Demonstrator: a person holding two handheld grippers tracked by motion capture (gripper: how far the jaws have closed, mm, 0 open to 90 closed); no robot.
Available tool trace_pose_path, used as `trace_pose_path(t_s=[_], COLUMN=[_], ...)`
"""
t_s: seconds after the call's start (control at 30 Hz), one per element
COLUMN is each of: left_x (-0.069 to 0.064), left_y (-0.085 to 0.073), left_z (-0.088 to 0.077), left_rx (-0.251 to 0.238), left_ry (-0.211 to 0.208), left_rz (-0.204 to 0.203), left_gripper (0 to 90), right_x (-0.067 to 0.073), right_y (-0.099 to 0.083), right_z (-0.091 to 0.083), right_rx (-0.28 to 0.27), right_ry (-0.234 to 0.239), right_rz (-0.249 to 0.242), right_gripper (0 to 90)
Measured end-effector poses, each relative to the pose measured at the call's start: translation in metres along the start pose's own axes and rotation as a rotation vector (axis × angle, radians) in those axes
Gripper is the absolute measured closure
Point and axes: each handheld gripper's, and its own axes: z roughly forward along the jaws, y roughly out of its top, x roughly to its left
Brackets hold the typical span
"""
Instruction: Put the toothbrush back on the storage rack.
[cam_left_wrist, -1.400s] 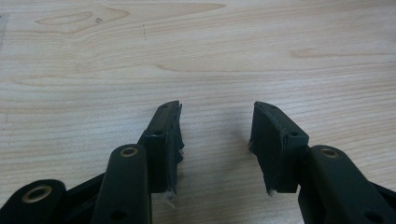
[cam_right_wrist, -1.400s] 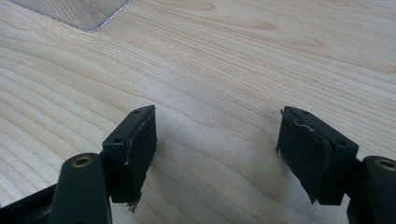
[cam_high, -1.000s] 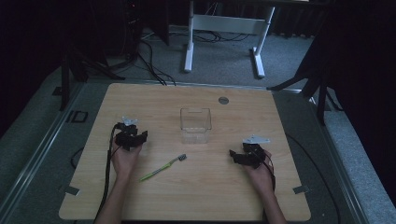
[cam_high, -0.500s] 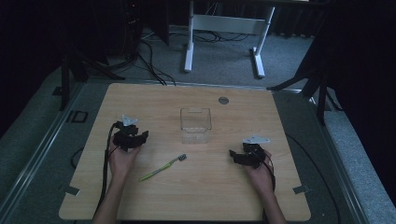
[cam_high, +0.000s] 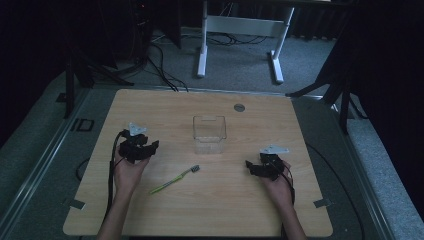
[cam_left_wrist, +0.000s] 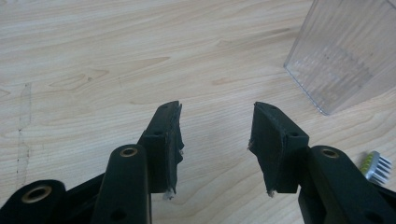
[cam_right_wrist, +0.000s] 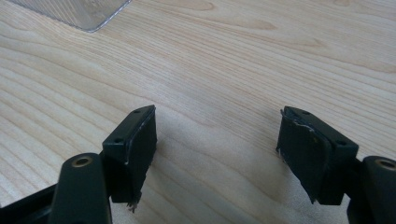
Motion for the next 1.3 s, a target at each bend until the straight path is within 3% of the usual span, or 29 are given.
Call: trace_pose_path(t_s=[1.3], left_x=[-0.029], left_y=[0.006], left_z=[-0.020], left_rx=[0.031], left_ry=[-0.060], left_rz=[0.075], left_gripper=[52.8], right_x=[0.000], right_y=[0.000], right_z=[0.000], right_rx=[0.000], right_ry=[0.000], right_rz=[0.000], right_gripper=[28.3])
